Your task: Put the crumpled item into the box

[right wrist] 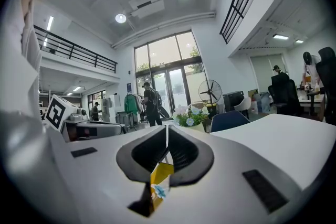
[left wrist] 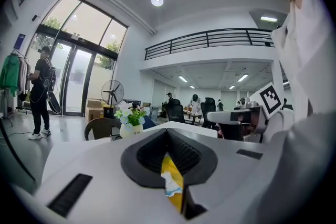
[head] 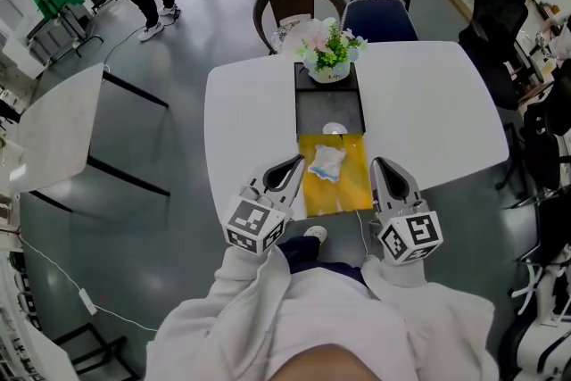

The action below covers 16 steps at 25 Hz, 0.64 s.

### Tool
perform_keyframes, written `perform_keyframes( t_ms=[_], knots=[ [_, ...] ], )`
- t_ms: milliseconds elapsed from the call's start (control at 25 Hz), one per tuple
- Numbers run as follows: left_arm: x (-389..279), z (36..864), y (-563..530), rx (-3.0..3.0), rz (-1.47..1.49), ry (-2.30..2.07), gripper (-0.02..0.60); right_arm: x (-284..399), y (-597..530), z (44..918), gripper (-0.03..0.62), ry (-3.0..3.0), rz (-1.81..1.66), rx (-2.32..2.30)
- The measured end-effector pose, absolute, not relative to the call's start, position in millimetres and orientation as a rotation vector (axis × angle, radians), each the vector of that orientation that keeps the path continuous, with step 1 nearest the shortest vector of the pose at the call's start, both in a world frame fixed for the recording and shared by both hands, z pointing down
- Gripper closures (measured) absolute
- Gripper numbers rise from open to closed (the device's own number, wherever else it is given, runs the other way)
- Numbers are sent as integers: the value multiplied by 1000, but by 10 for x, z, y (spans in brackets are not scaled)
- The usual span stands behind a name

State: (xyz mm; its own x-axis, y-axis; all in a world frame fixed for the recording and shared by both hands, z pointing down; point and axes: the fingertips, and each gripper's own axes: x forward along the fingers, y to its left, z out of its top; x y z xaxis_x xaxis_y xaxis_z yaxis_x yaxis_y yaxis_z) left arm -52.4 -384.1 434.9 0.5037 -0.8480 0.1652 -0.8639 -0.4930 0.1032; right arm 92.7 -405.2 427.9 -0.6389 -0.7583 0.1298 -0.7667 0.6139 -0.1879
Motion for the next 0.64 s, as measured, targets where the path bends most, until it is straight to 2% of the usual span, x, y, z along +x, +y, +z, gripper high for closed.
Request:
perform_keyframes(
  t_ms=[640],
  knots=[
    [-529,4408,-3916,2571,143,-1463,566,924,-4111,4308,556,-2785,363,1330]
  ],
)
